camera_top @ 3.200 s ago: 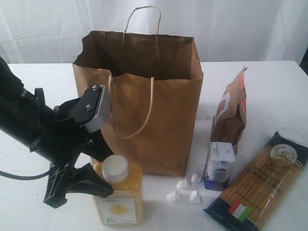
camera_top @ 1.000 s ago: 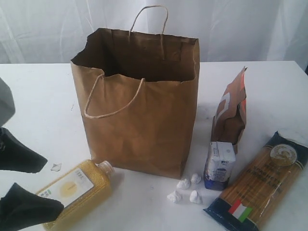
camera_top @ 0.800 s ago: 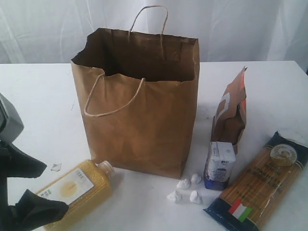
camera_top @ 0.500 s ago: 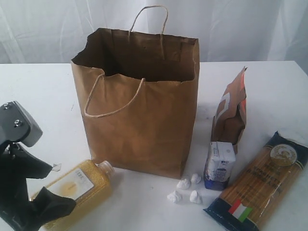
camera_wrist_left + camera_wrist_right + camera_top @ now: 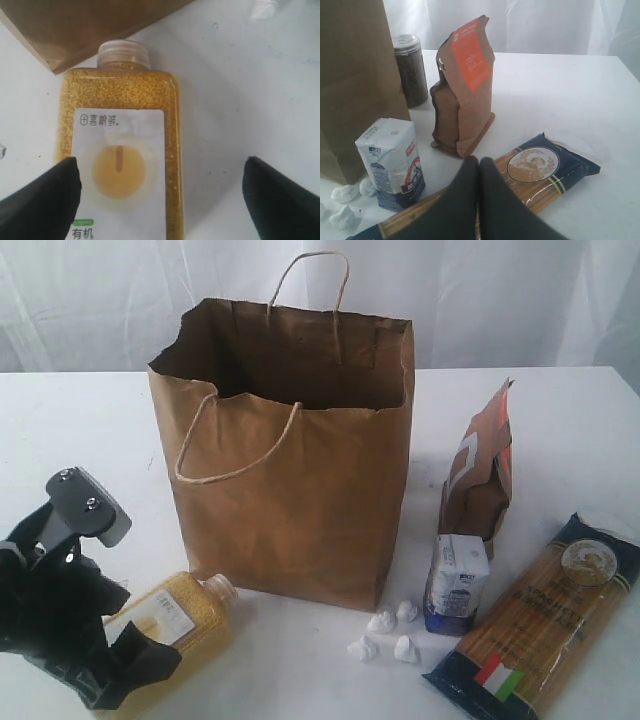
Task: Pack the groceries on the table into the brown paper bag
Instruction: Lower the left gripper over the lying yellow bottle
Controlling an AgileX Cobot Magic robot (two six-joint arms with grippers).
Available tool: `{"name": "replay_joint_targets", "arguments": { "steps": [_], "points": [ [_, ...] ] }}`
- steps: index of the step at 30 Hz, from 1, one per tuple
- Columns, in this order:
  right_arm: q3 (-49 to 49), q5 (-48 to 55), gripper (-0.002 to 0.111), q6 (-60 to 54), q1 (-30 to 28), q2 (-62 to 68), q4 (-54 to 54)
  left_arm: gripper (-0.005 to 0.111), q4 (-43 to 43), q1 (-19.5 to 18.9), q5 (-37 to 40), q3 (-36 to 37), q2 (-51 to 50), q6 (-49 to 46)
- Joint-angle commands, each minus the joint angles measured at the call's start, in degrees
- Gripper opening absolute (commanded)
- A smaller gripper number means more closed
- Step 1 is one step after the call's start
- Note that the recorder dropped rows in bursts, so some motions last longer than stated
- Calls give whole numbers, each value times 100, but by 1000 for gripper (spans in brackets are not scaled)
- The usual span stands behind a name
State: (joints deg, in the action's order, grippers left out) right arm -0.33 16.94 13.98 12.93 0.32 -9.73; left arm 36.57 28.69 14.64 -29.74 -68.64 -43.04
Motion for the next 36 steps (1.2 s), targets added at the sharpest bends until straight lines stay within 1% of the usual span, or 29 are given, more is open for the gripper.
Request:
{"name": "replay_joint_targets", "arguments": {
  "steps": [1, 6, 13, 16, 25, 32, 34, 36],
  "points": [
    [33, -29, 0, -5, -31, -32, -32, 88, 109, 5, -63, 39, -269, -66],
    [33, -29, 0, -5, -31, -32, -32, 88, 109, 27, -107, 39, -539, -66],
    [33, -29, 0, -5, -31, -32, -32, 88, 109, 335, -440, 39, -901, -66],
    [33, -29, 0, -5, -31, -32, -32, 87, 109, 401, -584, 39, -1078, -55],
    [33, -29, 0, -5, -31, -32, -32, 87, 157, 401, -775, 39, -1384, -42],
    [33, -29, 0, -5, -31, -32, -32, 87, 188, 401, -773, 39, -1607, -42],
    [33, -29, 0, -5, -31, -32, -32, 85, 200, 401, -729, 39, -1607, -28],
    [33, -29, 0, -5, -31, -32, -32, 76, 200, 401, -642, 39, -1607, -4]
  ]
}}
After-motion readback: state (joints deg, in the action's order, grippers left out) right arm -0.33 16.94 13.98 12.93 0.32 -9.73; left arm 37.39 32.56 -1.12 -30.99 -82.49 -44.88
